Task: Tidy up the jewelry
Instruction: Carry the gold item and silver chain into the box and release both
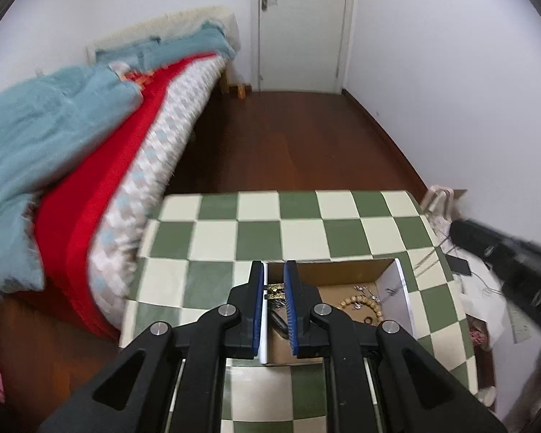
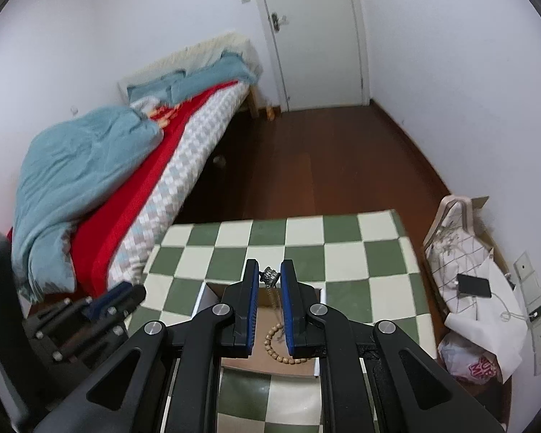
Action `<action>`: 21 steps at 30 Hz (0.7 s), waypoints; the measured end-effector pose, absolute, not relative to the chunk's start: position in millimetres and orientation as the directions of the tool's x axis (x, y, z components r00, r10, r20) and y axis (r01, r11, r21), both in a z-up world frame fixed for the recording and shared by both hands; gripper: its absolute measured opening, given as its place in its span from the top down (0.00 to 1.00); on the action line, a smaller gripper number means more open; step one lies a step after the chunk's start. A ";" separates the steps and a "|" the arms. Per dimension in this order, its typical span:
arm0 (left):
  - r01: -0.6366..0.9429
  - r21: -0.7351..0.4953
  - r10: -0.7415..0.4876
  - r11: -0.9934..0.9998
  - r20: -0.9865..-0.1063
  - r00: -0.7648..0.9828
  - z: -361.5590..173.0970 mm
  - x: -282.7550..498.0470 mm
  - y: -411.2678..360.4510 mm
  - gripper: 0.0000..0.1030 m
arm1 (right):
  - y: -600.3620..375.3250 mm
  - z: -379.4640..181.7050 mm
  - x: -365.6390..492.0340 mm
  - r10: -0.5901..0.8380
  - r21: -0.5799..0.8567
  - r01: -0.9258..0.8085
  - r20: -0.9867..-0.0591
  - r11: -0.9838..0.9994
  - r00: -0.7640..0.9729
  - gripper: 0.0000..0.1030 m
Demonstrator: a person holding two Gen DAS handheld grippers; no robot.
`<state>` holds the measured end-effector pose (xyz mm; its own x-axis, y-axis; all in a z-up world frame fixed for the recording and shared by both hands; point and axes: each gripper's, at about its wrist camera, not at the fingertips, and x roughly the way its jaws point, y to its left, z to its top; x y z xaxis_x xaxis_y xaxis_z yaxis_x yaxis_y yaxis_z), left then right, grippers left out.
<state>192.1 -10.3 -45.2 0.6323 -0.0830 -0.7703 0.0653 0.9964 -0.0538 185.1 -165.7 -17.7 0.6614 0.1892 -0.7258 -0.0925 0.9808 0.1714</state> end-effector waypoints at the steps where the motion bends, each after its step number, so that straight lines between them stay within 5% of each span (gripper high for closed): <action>1: 0.070 -0.067 -0.096 0.995 -0.780 0.618 -49.3 196.6 -10.5 0.92 | -165.0 -26.0 191.1 0.193 0.175 -0.093 -0.740 0.980 0.644 0.88; 13: 0.073 -0.315 -0.319 0.946 -0.871 0.374 -110.2 254.7 -22.2 0.85 | -180.2 -96.9 243.4 0.263 0.273 -0.050 -0.834 0.961 0.485 0.87; 14: 0.066 -0.308 -0.310 0.949 -0.872 0.378 -109.3 256.0 -22.3 0.75 | -181.6 -99.9 246.0 0.270 0.282 -0.046 -0.838 0.958 0.474 0.87; 17: 0.049 -0.265 -0.261 0.963 -0.870 0.419 -100.9 258.4 -18.3 0.14 | -185.5 -110.5 250.9 0.270 0.287 -0.027 -0.859 0.957 0.434 0.87; 20: 0.024 -0.226 -0.212 0.974 -0.868 0.449 -95.1 258.7 -8.4 0.10 | -186.3 -116.8 250.8 0.259 0.276 -0.020 -0.873 0.961 0.413 0.74; 21: 0.009 -0.195 -0.178 0.981 -0.874 0.453 -95.1 257.9 -4.2 0.10 | -186.3 -117.6 249.1 0.254 0.270 -0.020 -0.876 0.963 0.411 0.55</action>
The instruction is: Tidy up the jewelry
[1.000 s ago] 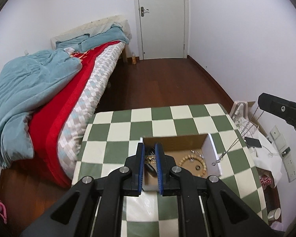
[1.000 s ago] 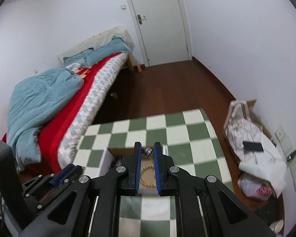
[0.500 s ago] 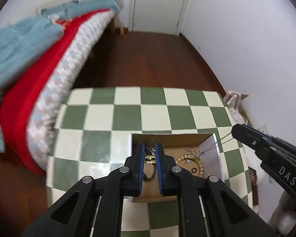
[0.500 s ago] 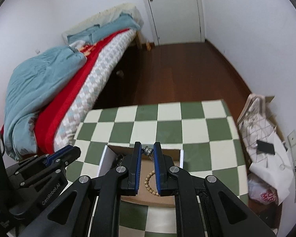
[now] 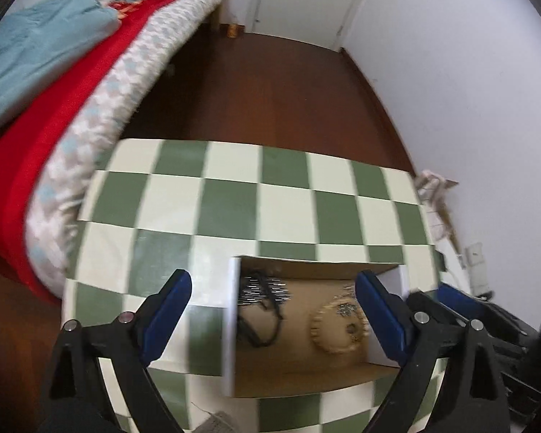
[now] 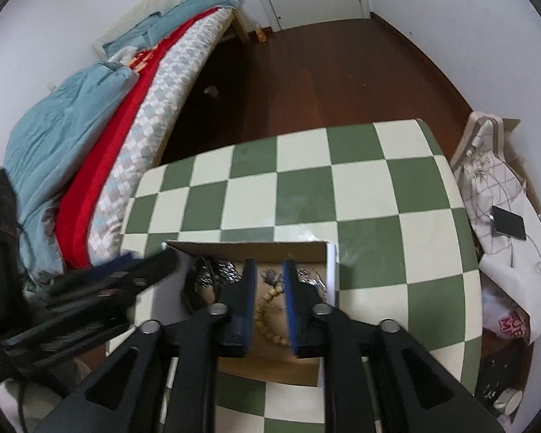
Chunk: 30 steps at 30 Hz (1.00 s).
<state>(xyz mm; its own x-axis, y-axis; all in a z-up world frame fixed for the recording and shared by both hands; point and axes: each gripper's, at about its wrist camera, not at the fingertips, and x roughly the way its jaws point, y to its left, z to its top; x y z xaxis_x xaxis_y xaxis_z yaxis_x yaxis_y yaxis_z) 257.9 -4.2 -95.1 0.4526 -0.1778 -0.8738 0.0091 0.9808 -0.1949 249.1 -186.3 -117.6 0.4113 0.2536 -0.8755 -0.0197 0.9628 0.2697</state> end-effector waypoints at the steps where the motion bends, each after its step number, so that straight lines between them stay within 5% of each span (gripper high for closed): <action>1: -0.002 -0.165 -0.146 0.986 -0.878 0.455 -95.4 256.6 -1.3 0.08 | -186.5 -117.8 247.9 0.250 0.267 -0.017 -0.877 0.964 0.409 0.35; 3: -0.024 -0.089 -0.068 0.996 -0.881 0.468 -96.5 251.0 5.5 0.01 | -185.4 -119.0 244.4 0.226 0.242 -0.011 -0.887 0.970 0.403 0.22; 5: -0.041 -0.040 -0.015 0.998 -0.877 0.481 -98.0 244.2 12.5 0.01 | -183.2 -119.4 241.3 0.207 0.220 -0.011 -0.894 0.975 0.397 0.20; 8: -0.058 0.024 0.049 0.998 -0.869 0.493 -100.5 230.8 18.5 0.01 | -178.0 -121.0 234.2 0.152 0.159 -0.014 -0.912 0.987 0.380 0.03; 15: -0.064 0.083 0.103 0.995 -0.871 0.481 -103.0 198.8 20.1 0.01 | -171.3 -125.8 208.9 0.013 0.016 0.007 -0.934 1.000 0.358 0.00; 30: -0.064 0.045 0.074 0.997 -0.807 0.586 -31.5 127.5 15.4 0.01 | -179.1 -69.8 139.0 -0.054 -0.025 0.073 -0.902 0.997 0.429 0.00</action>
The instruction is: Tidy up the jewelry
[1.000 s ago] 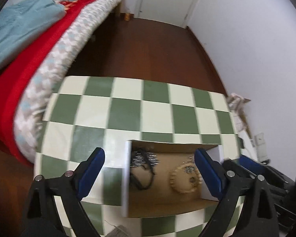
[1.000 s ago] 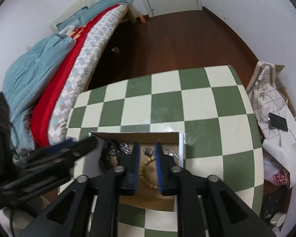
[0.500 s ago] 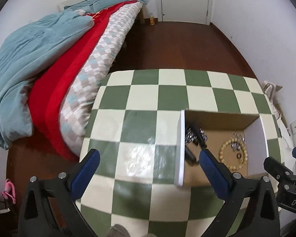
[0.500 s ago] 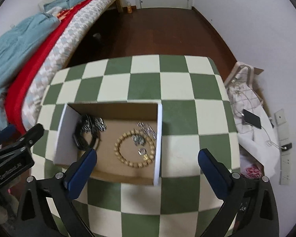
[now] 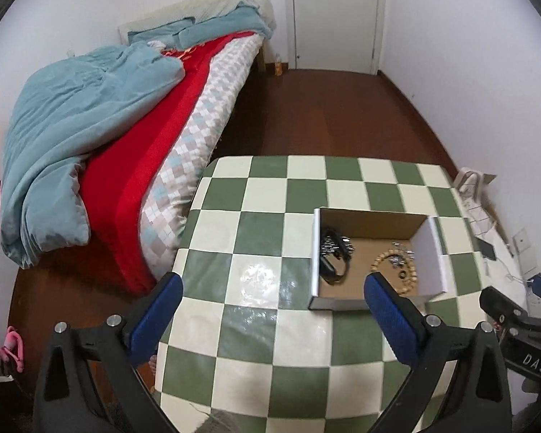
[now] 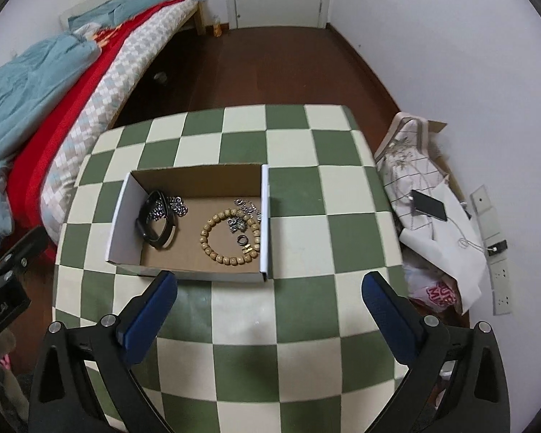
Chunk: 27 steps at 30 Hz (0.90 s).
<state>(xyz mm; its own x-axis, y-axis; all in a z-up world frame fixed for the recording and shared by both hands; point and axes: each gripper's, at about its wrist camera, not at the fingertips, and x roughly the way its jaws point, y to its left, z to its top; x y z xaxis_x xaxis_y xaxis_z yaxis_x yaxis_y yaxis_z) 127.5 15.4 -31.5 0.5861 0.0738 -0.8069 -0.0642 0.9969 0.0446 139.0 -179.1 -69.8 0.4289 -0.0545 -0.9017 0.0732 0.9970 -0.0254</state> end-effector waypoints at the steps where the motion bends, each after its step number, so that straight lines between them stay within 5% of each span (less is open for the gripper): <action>1: -0.061 0.041 0.070 0.997 -0.804 0.591 -27.0 122.4 14.8 0.01 | -180.3 -61.4 132.4 -0.061 -0.028 0.079 -0.895 0.996 0.442 0.00; 27: 0.004 -0.030 -0.024 1.000 -0.693 0.721 99.1 -28.0 7.6 0.01 | -178.6 109.5 -48.4 -0.096 -0.056 0.081 -0.744 0.995 0.662 0.00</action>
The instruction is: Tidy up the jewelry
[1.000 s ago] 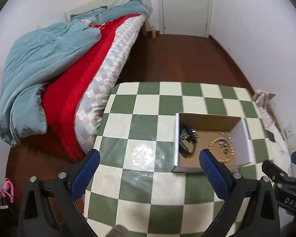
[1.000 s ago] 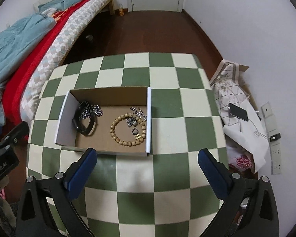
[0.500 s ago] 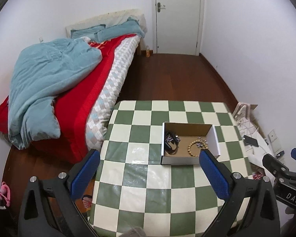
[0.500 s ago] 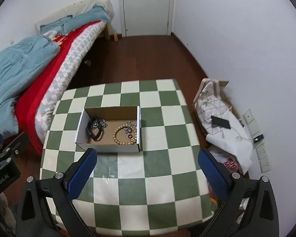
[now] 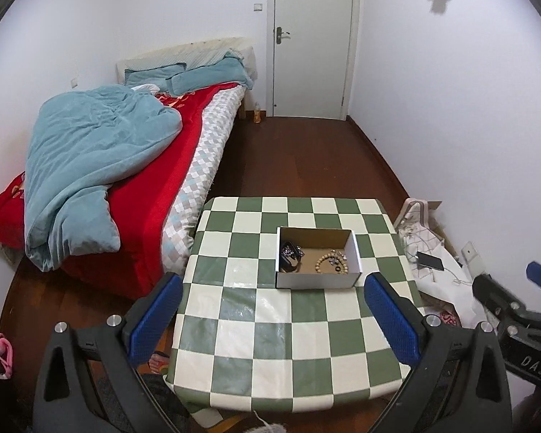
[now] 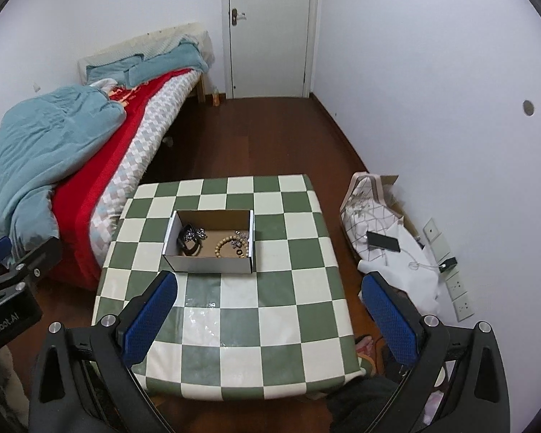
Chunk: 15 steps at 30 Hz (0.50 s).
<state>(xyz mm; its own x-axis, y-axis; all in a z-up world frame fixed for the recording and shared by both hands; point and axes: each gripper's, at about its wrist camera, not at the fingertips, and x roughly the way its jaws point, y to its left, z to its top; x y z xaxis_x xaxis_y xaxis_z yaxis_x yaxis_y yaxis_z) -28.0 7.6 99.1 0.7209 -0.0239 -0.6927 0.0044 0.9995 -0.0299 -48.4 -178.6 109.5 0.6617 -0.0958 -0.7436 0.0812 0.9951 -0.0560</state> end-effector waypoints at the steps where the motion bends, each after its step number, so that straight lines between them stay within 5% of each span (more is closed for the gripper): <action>1: 0.008 -0.033 -0.028 0.999 -0.694 0.719 101.3 -32.6 7.2 0.01 | -177.6 114.9 -54.1 -0.093 -0.055 0.078 -0.737 0.995 0.669 0.00; 15: -0.001 -0.043 -0.029 0.999 -0.702 0.711 114.4 -61.6 13.3 0.01 | -166.3 141.0 -100.7 -0.057 -0.031 0.050 -0.722 0.998 0.690 0.00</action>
